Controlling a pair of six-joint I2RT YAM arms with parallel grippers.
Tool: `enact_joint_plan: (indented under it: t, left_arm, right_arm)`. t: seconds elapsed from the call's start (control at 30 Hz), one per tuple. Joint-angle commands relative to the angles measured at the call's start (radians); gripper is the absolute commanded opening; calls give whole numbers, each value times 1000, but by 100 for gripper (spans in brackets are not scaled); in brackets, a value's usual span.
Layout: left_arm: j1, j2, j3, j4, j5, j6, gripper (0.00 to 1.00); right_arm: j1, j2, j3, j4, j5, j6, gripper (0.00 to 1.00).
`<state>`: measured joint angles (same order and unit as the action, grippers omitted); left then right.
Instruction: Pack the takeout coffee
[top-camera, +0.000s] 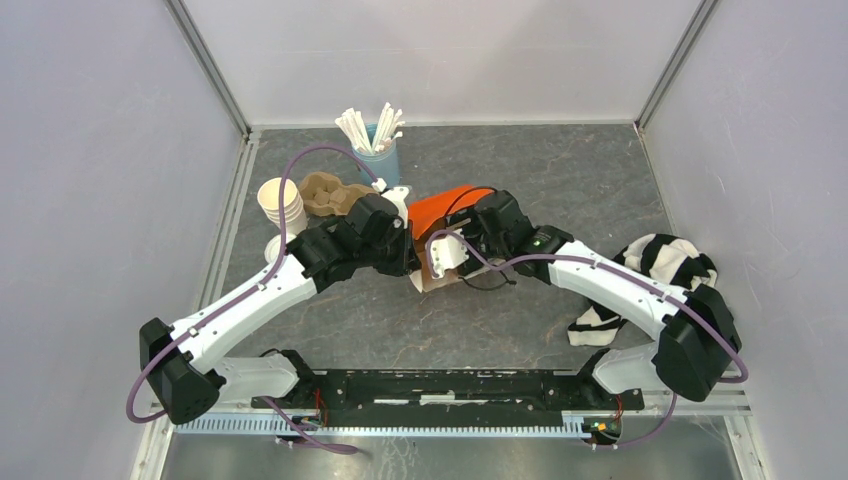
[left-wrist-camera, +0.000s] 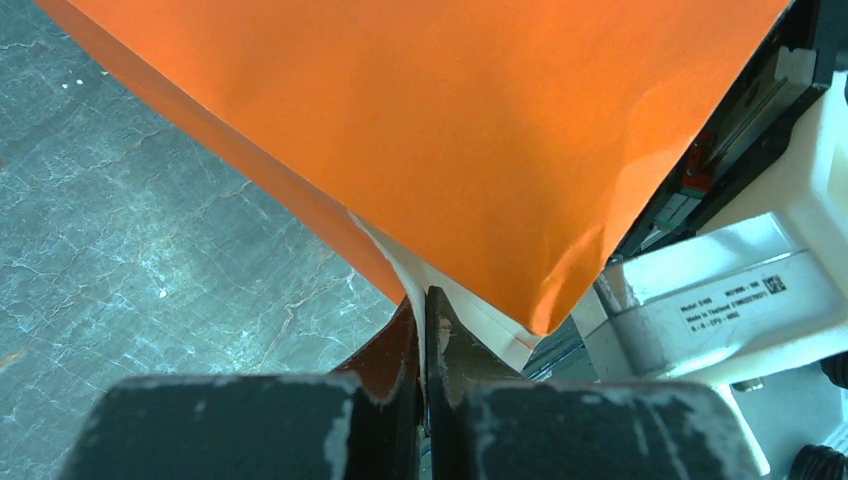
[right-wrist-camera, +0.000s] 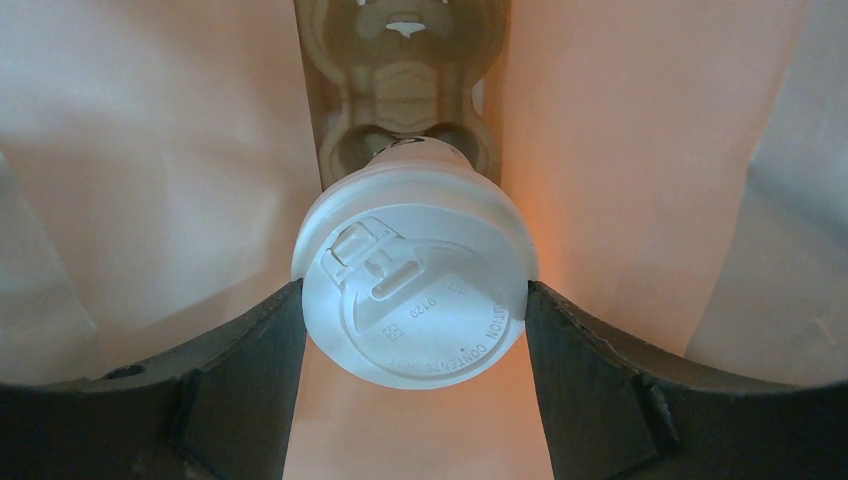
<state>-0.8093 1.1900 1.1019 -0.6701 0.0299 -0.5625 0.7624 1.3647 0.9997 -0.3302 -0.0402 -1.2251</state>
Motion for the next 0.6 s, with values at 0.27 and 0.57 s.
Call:
enact_joint_plan:
  t: [0.27, 0.57]
  left_arm:
    - [-4, -9, 13, 30, 14, 32, 6]
    - [-4, -13, 12, 21, 12, 35, 6]
  right_arm:
    - [-18, 31, 0, 99, -6, 27, 25]
    - [-20, 57, 1, 114, -29, 43, 25]
